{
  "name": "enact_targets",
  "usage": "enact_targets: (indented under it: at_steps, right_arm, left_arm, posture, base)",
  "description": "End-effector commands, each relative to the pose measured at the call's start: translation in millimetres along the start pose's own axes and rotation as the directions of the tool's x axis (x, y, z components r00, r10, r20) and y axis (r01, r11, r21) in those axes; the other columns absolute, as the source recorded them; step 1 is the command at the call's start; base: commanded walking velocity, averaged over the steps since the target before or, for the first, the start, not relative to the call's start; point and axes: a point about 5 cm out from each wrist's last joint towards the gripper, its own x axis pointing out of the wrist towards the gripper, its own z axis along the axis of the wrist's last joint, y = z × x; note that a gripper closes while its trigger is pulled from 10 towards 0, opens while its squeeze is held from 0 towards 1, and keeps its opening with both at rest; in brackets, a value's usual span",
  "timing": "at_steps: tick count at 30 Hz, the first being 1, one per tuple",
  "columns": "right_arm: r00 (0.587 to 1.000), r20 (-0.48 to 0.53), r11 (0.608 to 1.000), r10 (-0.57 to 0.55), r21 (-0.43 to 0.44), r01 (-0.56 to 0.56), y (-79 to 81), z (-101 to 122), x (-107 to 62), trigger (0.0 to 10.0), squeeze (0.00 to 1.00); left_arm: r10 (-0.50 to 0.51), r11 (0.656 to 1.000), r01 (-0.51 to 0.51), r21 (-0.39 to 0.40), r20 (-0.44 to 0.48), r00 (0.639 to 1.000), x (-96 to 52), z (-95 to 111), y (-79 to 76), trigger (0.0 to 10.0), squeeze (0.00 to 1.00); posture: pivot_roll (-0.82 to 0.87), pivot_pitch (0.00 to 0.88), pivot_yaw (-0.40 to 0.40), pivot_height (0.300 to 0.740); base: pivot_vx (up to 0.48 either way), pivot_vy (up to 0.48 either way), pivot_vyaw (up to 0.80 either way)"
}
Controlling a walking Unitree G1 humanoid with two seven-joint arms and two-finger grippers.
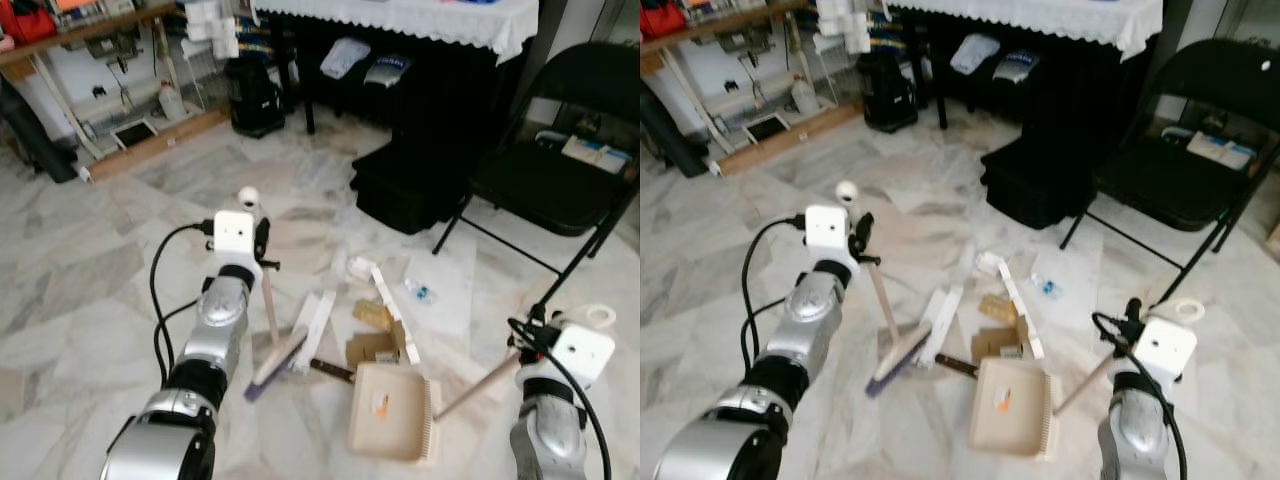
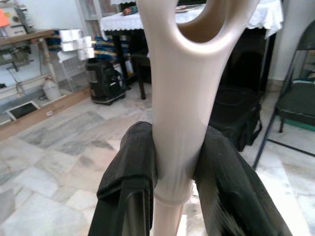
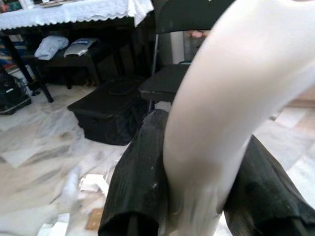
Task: Sweep floor
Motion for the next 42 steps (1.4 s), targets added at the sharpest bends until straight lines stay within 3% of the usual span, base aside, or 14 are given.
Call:
enact_targets:
  at_steps: [1, 16, 30, 42]
  right_arm:
    - [0.999, 0.047, 1.0, 0.015, 0.022, -0.016, 7.2, 10.6, 1.8, 10.0, 0.0]
    - [0.998, 0.052, 1.0, 0.019, 0.019, -0.02, 6.5, 12.8, 1.0, 10.0, 0.0]
    - [0.998, 0.059, 1.0, 0.017, 0.007, -0.018, 2.6, 16.5, -3.1, 10.0, 0.0]
    - [0.998, 0.057, 1.0, 0.023, 0.003, -0.024, 1.9, 18.6, -9.6, 10.0, 0.0]
  left_arm:
    - [0.031, 0.999, -0.032, 0.009, 0.034, 0.999, 2.3, 8.2, 11.1, 10.0, 0.0]
    - [0.044, 0.999, -0.044, 0.0, 0.005, 0.999, 5.3, 3.6, 6.3, 10.0, 0.0]
    - [0.033, 0.999, -0.035, -0.016, -0.081, 0.996, 17.1, 0.6, -4.4, 10.0, 0.0]
    - [0.073, 0.99, -0.078, -0.116, -0.047, 0.996, 19.0, 4.0, -13.8, 10.0, 0.0]
  posture:
    - [-0.19, 0.047, 0.064, 0.74]
    - [-0.19, 0.052, 0.057, 0.74]
    - [-0.23, 0.062, 0.053, 0.74]
    - [-0.27, 0.081, 0.044, 0.74]
  base:
    - [0.0, 0.0, 0.0]
    - [0.0, 0.0, 0.0]
    - [0.0, 0.0, 0.0]
    - [0.0, 0.0, 0.0]
